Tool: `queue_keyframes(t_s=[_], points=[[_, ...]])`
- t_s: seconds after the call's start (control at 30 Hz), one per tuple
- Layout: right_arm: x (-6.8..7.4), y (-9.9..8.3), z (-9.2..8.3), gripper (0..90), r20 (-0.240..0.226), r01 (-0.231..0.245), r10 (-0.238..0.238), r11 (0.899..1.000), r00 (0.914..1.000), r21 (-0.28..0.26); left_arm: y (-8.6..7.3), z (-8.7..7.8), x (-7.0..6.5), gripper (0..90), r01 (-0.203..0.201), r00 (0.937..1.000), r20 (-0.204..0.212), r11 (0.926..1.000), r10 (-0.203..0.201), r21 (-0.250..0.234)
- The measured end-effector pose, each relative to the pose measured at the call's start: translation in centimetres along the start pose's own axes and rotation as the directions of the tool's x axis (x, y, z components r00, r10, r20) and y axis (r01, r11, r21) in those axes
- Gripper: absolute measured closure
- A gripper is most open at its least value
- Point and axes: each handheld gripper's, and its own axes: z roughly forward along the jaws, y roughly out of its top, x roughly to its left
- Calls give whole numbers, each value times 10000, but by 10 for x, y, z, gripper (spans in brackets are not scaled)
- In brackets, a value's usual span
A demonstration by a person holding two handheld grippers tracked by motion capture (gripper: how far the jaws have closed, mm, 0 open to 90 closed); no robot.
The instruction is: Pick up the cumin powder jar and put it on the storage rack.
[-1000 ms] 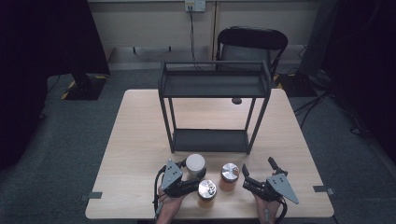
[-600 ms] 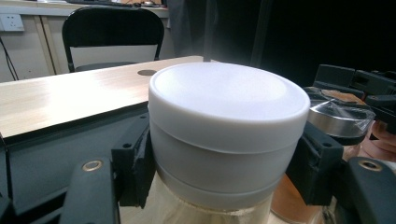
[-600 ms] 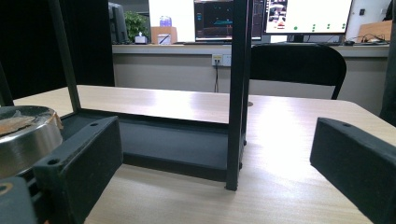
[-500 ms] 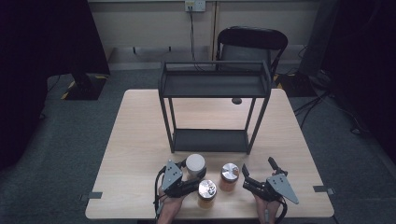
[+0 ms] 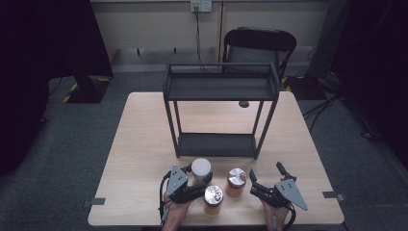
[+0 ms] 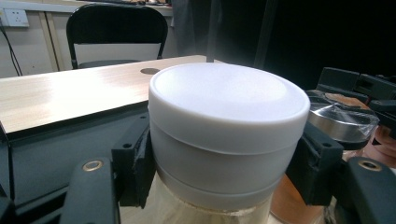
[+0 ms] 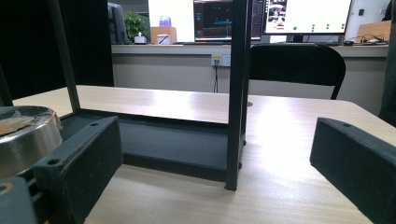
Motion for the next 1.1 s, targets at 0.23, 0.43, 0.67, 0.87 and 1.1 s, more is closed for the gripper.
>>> queue_keyframes(t_s=[0.23,0.43,0.67,0.87,1.1], points=[[0,0,0,14,-7,-2,2,10000,10000,3,0,0,0,337,-4,10000,-39,9999,3,-117],[0,0,0,14,3,8,-8,10000,10000,13,3,0,-1,337,11,10000,-29,9999,-12,-144],[0,0,0,14,-8,2,-2,10000,10000,2,6,0,0,337,8,10000,-94,9998,-10,-196],[0,0,0,14,-27,22,-22,10000,10000,-5,11,0,1,337,-109,9997,-227,9997,104,-233],[0,0,0,14,-37,31,-31,10000,10000,-22,16,0,4,337,-180,9994,-296,9994,171,-292]])
